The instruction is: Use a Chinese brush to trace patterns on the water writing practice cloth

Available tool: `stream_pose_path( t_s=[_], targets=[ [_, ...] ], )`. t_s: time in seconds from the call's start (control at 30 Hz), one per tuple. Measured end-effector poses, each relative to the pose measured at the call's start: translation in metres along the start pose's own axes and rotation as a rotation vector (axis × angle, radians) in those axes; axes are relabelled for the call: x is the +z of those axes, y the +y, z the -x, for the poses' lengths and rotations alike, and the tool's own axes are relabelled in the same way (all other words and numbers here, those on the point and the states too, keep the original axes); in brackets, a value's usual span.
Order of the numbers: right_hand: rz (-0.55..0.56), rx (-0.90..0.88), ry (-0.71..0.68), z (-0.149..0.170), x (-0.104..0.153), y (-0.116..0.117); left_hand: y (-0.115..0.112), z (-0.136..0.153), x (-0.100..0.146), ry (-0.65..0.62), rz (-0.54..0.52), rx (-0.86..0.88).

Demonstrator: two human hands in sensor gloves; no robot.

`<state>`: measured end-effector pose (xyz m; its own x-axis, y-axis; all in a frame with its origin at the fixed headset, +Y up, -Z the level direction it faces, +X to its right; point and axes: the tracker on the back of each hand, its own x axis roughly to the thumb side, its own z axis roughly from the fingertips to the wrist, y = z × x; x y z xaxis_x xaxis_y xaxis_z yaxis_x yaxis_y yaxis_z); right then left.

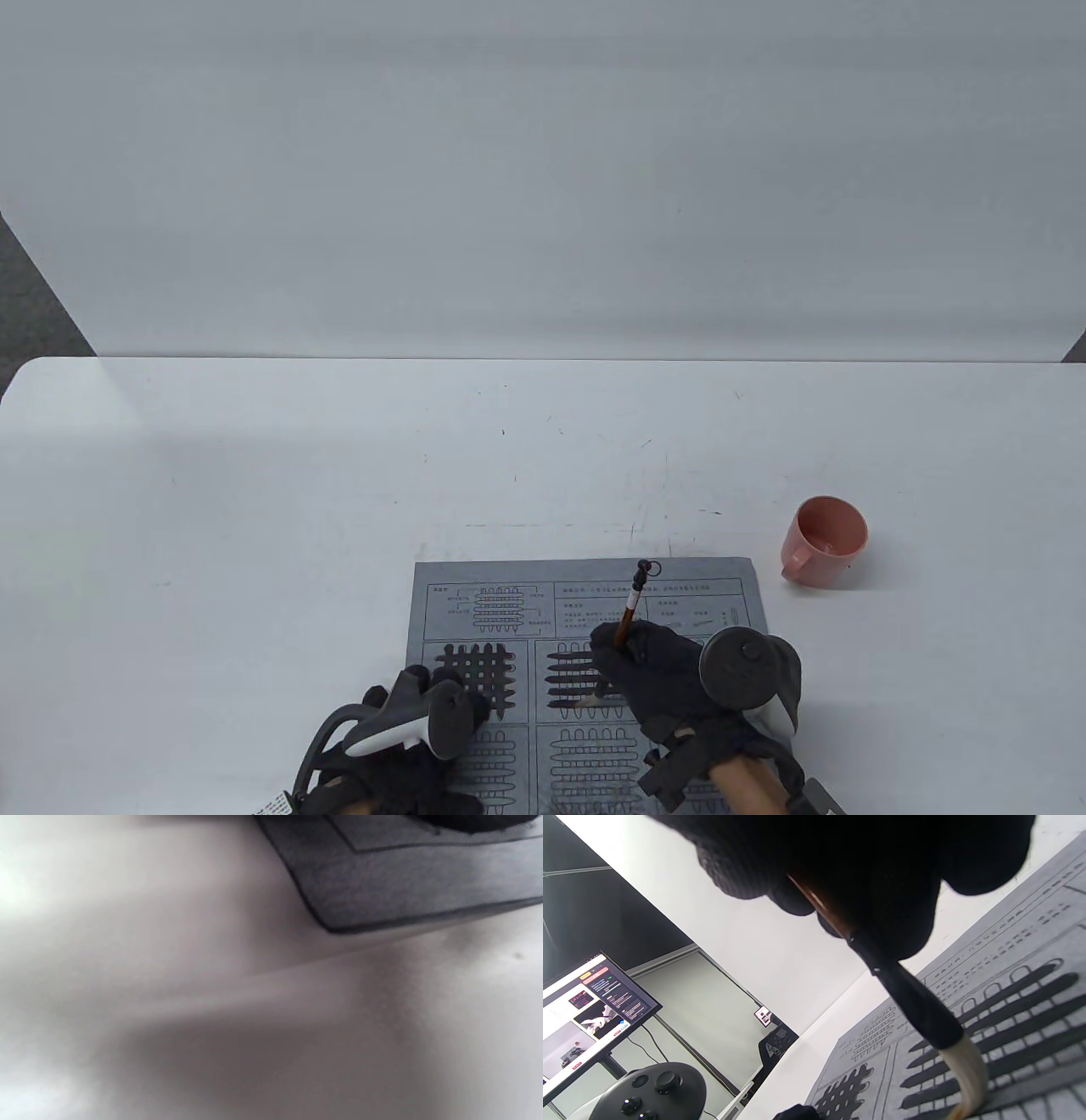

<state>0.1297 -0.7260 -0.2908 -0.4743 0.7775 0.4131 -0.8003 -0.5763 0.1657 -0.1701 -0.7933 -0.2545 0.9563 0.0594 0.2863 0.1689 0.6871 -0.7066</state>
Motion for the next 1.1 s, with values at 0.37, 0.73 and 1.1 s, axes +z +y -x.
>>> stream_pose_path(
  t_s=[0.37, 0.73, 1.1],
  targets=[
    [0.016, 0.024, 0.019, 0.002, 0.000, -0.006, 0.000, 0.000, 0.000, 0.000, 0.000, 0.000],
    [0.028, 0.047, 0.043, 0.004, 0.000, -0.012, 0.000, 0.000, 0.000, 0.000, 0.000, 0.000],
    [0.048, 0.074, 0.061, 0.006, 0.001, -0.018, 0.000, 0.000, 0.000, 0.000, 0.000, 0.000]
  ],
)
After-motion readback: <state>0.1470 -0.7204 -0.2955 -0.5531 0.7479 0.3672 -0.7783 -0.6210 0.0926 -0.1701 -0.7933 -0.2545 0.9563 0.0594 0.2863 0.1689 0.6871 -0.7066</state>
